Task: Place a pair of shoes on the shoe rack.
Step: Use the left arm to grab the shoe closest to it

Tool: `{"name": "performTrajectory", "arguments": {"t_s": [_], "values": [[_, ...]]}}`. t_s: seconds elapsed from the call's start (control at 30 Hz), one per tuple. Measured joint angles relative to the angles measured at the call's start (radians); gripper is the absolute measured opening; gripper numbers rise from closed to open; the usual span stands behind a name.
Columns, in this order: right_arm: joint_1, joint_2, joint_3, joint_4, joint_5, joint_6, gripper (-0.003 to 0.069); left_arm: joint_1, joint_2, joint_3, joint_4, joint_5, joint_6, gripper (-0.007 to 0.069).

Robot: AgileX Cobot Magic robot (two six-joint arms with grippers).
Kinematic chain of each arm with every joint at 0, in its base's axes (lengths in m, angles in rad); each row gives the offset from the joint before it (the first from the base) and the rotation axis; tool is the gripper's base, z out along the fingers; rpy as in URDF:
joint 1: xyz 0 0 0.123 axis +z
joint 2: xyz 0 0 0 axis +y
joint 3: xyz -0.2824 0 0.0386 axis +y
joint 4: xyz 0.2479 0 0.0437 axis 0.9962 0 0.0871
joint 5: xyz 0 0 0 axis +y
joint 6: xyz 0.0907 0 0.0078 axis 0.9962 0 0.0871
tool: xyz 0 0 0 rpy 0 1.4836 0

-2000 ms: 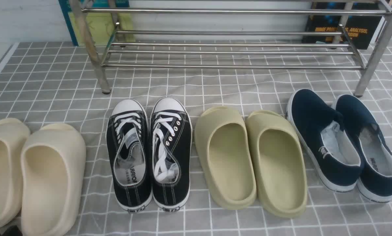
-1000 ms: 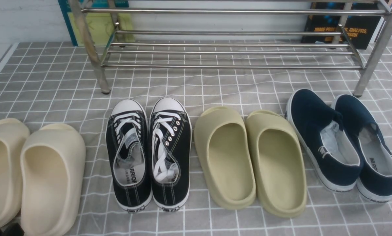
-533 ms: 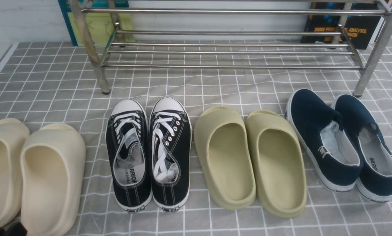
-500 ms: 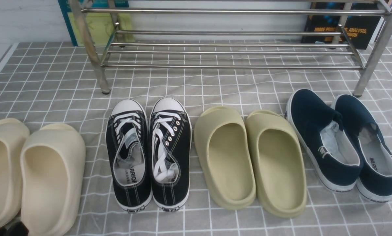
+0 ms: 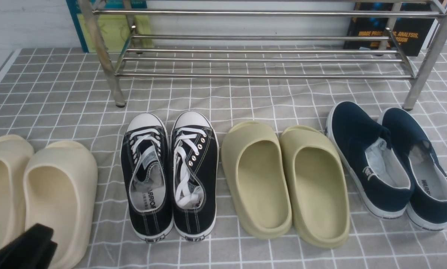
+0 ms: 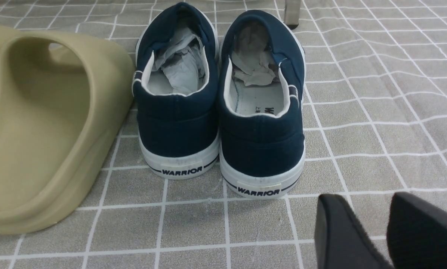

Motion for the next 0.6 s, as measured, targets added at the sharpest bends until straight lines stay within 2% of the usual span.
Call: {"name": "performTrajectory", "arguments": {"t_s": [0.2, 0.33, 0.43, 0.5, 0.6], "values": [[0.0, 0.0, 0.0, 0.0, 0.0, 0.0, 0.0239, 0.0, 0.0, -0.004, -0.034, -0.005, 0.024, 0.0239], [0.0, 0.0, 0.0, 0.0, 0.0, 0.0, 0.0239, 0.0, 0.0, -0.116, 0.015, 0.086, 0.167, 0.0236], [0.0, 0.0, 0.0, 0.0, 0.0, 0.0, 0.0239, 0.0, 0.015, -0.205, 0.104, 0.149, 0.222, 0.0209], [0.0, 0.0, 0.0, 0.0, 0.0, 0.0, 0.0239, 0.0, 0.114, -0.329, 0.283, 0.258, 0.231, 0.0125], [0.0, 0.0, 0.0, 0.0, 0.0, 0.0, 0.0239, 0.0, 0.225, -0.423, 0.453, 0.365, 0.209, 0.0035]]}}
